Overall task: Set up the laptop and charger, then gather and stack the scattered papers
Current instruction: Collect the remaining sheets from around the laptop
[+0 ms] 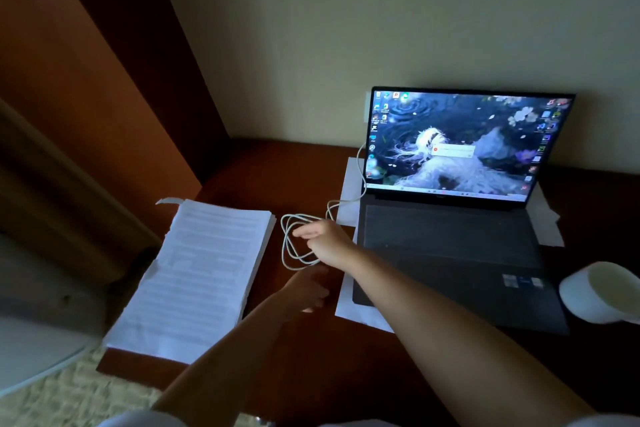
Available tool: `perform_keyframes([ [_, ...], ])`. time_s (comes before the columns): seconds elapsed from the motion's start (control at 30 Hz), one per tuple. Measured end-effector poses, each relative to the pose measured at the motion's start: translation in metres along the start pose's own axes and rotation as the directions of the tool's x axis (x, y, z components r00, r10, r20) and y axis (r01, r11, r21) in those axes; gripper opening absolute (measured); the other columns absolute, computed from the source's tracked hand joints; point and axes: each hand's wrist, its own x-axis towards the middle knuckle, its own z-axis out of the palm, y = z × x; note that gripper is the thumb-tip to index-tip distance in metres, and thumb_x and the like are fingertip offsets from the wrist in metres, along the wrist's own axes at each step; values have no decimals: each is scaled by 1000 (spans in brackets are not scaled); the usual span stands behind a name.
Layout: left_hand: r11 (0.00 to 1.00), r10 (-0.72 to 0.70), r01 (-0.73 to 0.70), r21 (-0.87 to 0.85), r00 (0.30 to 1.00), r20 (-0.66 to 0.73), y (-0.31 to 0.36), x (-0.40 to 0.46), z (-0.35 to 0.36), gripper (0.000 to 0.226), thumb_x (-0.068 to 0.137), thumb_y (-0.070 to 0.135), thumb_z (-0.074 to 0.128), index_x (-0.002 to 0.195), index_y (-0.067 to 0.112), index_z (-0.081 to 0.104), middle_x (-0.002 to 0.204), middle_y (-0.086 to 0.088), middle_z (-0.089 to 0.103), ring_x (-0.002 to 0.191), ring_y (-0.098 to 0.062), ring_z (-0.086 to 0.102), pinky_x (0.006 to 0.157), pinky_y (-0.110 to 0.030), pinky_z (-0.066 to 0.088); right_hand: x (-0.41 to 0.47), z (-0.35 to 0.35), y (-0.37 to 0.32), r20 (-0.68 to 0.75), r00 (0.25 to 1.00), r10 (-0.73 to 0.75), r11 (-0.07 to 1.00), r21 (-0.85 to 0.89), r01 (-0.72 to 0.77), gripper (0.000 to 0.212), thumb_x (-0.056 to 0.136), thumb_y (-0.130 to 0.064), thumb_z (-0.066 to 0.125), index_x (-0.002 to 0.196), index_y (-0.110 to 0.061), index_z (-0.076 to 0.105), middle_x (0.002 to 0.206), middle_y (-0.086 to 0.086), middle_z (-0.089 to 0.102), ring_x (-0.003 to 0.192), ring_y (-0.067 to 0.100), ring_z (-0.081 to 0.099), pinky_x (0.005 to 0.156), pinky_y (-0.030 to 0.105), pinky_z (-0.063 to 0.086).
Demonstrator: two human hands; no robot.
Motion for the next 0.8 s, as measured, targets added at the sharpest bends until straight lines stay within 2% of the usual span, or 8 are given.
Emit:
perform_keyframes([
  [0.1, 993, 81, -90, -82, 991, -110, 14, 15, -6, 54, 86, 6, 64, 128, 29, 39, 76, -2, 55, 60, -10, 51, 51, -24, 45, 0, -10, -21, -2, 994, 113, 942, 319, -106, 25, 91, 0, 49, 105, 1, 70, 108, 12, 70, 104, 19, 66, 93, 18, 49],
  [0.2, 976, 197, -216, -42, 944, -265, 24, 25, -19, 48, 84, 14, 70, 128, 5, 52, 103, -3, 61, 87, -14, 60, 85, -39, 55, -5, -13, -22, 4, 982, 191, 911, 373, -178, 23, 89, 3, 53, 104, 3, 69, 103, 13, 71, 99, 19, 68, 70, 5, 47],
  [0.3, 972, 213, -231, -46, 947, -242, 36, 23, -31, 36, 86, 19, 69, 118, 13, 55, 102, -1, 60, 86, -12, 60, 75, -27, 52, -5, -20, -15, -93, 942, 322, 853, 459, -247, 22, 90, 0, 51, 102, -2, 69, 88, 6, 71, 82, 14, 67, 79, 23, 51],
  [0.4, 971, 226, -188, 149, 923, -312, 42, 25, -43, 18, 92, 26, 58, 100, 13, 67, 94, -6, 67, 85, -20, 62, 74, -30, 49, -16, -29, -10, -101, 890, 446, 723, 627, -291, 16, 94, -1, 48, 97, -2, 64, 77, 10, 66, 67, 19, 65, 57, 24, 55],
  [0.47, 966, 238, -179, 188, 903, -358, 44, 25, -51, 11, 87, 14, 60, 94, 14, 68, 95, -7, 67, 94, -26, 63, 81, -33, 50, -28, -30, -5, -112, 869, 482, 709, 632, -312, 13, 93, -1, 51, 95, 1, 63, 73, 11, 63, 58, 17, 62, 49, 21, 52],
  [0.57, 936, 334, -251, 246, 853, -400, 49, 22, -61, 43, 81, -5, 50, 119, 12, 63, 113, -10, 65, 106, -28, 61, 84, -30, 49, -33, -26, 2, -145, 815, 560, 703, 604, -376, 9, 94, -6, 54, 89, -2, 60, 68, 9, 60, 53, 14, 58, 45, 19, 47],
  [0.67, 884, 445, -316, 344, 791, -419, 45, 14, -63, 62, 78, -13, 44, 131, 17, 55, 128, -6, 59, 118, -27, 55, 86, -26, 45, -39, -25, 10, -199, 768, 609, 710, 568, -416, 18, 97, -10, 50, 110, 0, 58, 66, 6, 55, 53, 11, 51, 50, 19, 42],
  [0.8, 815, 465, -175, 553, 767, -443, 18, 4, -50, 28, 83, 6, 52, 100, 21, 70, 106, -6, 69, 103, -27, 60, 92, -35, 46, -58, -18, 32, -241, 790, 563, 798, 408, -444, 32, 93, -4, 46, 122, 5, 56, 68, 1, 51, 56, 10, 49, 51, 20, 43],
])
